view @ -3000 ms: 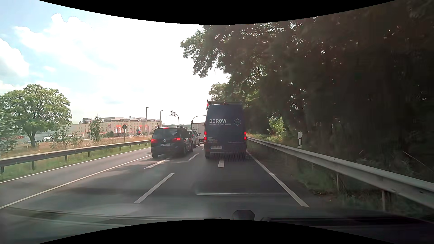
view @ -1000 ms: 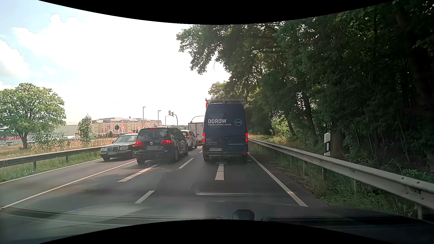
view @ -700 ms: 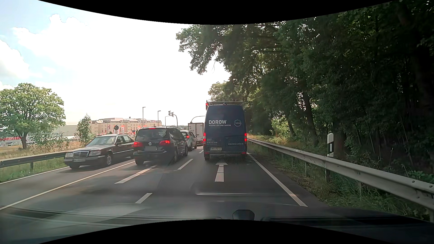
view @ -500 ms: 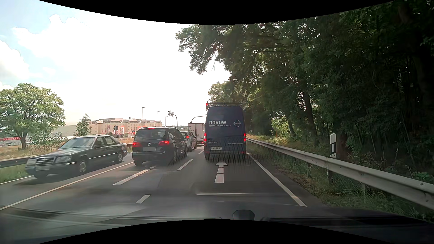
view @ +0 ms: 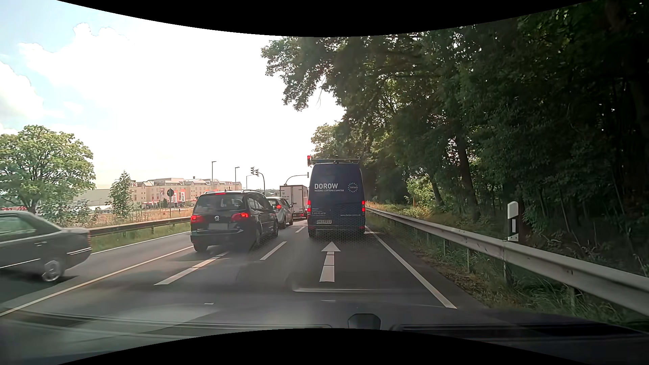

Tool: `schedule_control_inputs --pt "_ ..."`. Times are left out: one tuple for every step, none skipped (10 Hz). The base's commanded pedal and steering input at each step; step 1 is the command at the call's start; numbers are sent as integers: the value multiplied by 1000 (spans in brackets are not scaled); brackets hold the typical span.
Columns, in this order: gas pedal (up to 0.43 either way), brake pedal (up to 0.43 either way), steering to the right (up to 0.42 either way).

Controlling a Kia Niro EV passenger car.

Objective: Follow the waypoints while adhering to traffic rules and regulations

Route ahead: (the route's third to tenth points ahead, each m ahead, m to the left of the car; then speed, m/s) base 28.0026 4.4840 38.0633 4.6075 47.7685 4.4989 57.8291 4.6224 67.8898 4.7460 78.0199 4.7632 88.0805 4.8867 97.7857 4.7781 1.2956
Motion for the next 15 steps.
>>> schedule_control_inputs --pt "177 0 -4" --pt "177 0 -4" --pt "177 0 -4" --pt "177 0 -4" --pt "177 0 -4" --pt "220 0 -4" --pt "240 0 -4" --pt "240 0 -4" --pt "240 0 -4" --pt "240 0 -4" --pt "240 0 -4" --pt "240 0 -4" --pt "240 0 -4" --pt "240 0 -4" --pt "240 0 -4"
